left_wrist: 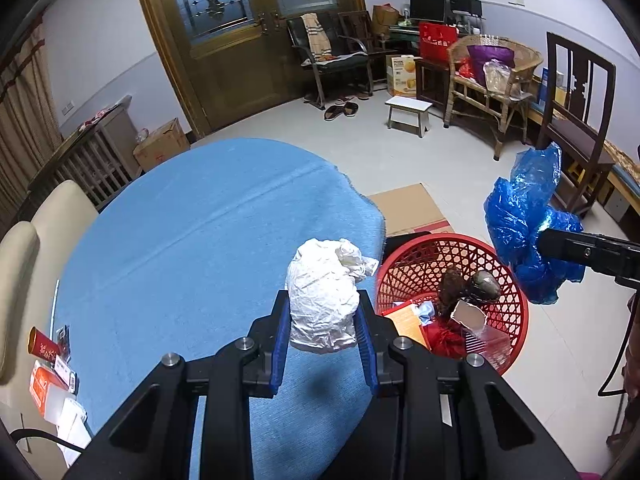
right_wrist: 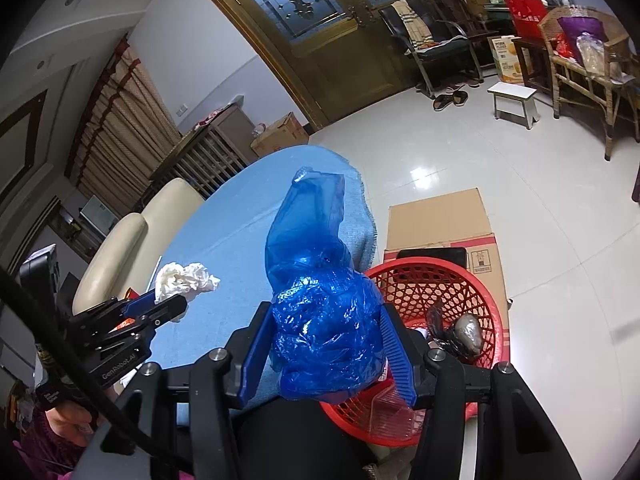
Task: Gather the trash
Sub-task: 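Carry the paper ball and blue bag over the red basket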
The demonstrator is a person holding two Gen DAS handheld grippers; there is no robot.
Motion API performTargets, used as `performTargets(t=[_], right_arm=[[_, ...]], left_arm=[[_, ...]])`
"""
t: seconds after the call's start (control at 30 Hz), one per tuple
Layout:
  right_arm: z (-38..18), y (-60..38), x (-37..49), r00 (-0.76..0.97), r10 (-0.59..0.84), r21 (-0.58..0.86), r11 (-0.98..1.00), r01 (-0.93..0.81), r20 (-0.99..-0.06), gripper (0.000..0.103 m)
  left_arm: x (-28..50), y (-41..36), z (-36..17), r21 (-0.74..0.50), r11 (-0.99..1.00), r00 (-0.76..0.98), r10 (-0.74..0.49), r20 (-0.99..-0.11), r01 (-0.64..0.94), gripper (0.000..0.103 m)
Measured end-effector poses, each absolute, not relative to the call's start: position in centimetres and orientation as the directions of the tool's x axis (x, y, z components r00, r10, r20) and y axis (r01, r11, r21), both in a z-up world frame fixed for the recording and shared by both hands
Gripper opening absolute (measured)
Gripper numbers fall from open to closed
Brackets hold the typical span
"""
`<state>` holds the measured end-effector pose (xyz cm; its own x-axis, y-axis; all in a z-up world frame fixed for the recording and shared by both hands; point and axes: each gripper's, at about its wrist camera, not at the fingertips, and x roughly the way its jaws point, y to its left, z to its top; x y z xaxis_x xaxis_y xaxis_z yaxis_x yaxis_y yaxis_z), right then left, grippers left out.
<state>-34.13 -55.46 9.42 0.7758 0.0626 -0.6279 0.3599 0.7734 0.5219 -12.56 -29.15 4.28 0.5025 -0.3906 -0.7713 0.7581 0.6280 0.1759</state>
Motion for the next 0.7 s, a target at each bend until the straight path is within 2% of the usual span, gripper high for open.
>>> performTargets(t=[0.43, 0.7], right_arm=[[8.7, -56.2, -34.6, 0.767, 0.049, 0.527, 0.755, 0.391, -0.64, 0.058], [7.4, -57.1, -35.0, 0.744, 0.026, 0.522, 0.729, 0.443, -0.668, 0.058]], left_arm=[[-12.7, -31.6, 2.8, 0.178, 0.585, 0.471, -0.398, -0.787, 0.791, 0.032], [-12.7, -33.6, 1.3, 0.098, 0.537, 0.381, -0.447, -0.81, 0.838, 0.032]])
